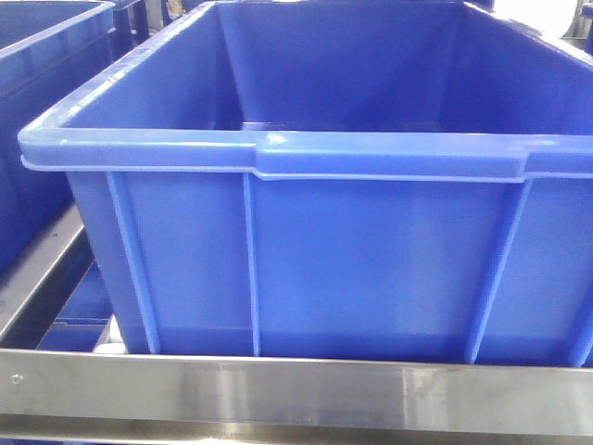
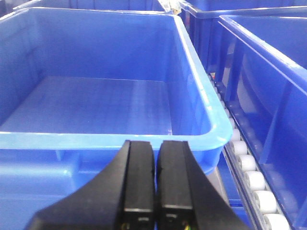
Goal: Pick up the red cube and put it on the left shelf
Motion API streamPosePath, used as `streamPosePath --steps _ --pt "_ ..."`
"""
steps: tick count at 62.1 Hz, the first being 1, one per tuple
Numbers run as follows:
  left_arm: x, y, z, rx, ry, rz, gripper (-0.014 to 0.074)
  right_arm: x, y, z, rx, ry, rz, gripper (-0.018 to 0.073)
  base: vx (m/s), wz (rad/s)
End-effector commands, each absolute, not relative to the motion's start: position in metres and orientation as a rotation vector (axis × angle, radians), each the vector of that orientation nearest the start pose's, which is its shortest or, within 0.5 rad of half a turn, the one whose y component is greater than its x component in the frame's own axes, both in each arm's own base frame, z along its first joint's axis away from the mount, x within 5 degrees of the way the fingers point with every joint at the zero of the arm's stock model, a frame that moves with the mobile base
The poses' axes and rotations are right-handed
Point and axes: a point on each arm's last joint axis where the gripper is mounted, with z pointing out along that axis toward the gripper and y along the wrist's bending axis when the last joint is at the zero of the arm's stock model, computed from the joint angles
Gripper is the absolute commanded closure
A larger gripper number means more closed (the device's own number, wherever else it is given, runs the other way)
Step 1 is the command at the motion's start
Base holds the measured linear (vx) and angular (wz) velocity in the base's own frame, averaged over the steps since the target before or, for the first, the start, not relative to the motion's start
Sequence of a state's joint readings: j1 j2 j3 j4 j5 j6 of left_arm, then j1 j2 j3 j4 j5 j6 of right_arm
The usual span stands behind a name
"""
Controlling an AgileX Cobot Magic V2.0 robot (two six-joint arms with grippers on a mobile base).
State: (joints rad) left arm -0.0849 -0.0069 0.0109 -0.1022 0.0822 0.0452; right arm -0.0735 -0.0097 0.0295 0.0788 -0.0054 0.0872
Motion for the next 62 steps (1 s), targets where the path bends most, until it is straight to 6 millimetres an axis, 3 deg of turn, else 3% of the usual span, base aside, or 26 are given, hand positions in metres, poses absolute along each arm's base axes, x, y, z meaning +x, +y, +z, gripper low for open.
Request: streamPosePath --steps 1,62 --pt "0.0559 -0.0050 0.2031 0.018 1.494 -0.126 0.0495 0.0523 -0.0042 0.2220 0.106 1.356 -0.001 0.0505 0.00 0.00" --pt "0.0559 -0.0050 0.2031 0.018 1.494 -0.126 0.0495 0.0523 -0.0043 0.2219 0.115 1.356 0.008 0.0505 0.00 0.00"
